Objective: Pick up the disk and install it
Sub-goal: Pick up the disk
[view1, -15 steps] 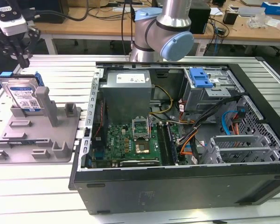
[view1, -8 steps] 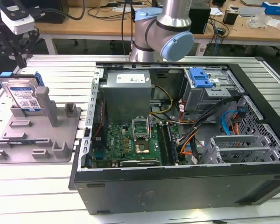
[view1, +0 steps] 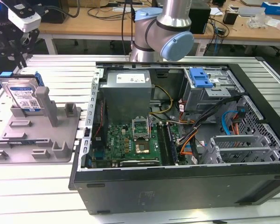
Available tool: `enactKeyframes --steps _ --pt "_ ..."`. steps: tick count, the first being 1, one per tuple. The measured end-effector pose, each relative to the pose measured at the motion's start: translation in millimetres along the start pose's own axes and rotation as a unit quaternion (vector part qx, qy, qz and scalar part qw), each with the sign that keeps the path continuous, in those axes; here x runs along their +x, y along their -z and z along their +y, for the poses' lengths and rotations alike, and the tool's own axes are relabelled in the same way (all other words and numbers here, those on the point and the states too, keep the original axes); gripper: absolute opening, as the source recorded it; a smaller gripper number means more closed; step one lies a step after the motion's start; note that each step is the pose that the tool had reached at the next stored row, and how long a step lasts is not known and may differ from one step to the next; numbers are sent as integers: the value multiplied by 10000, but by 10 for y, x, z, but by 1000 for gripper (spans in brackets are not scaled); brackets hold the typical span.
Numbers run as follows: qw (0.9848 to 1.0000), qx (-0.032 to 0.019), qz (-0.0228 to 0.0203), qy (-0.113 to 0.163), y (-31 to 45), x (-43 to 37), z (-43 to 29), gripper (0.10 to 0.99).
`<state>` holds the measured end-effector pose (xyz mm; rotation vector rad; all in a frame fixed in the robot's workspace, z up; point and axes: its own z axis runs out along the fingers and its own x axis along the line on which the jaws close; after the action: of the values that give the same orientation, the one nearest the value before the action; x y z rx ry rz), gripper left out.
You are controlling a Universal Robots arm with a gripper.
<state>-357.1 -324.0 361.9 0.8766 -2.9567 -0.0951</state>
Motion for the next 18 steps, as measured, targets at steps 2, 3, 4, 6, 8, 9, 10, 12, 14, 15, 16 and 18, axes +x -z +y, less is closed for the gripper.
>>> enactKeyframes --steps 2,3,4,6,8,9,10,12,14,15,16,18 --pt "9999 -11 0 140 0 -1 -1 231" --pt "9996 -25 -2 294 0 -4 -3 357" --pt "9992 -26 4 403 0 -5 -3 416" --pt "9986 -22 14 522 1 -5 -4 482" --pt "9968 -9 31 797 0 -6 -2 482" --pt "9962 -5 34 868 1 -5 -1 482" --pt "9956 0 36 936 1 -5 -1 482" --pt "9932 24 32 1160 0 -6 -1 482" --pt "9912 50 21 1322 1 -6 -1 482" --pt "9904 60 17 1380 1 -6 -1 482" --pt "9888 82 11 1491 0 -6 -1 482" --pt "9850 134 7 1719 0 -6 -1 482"
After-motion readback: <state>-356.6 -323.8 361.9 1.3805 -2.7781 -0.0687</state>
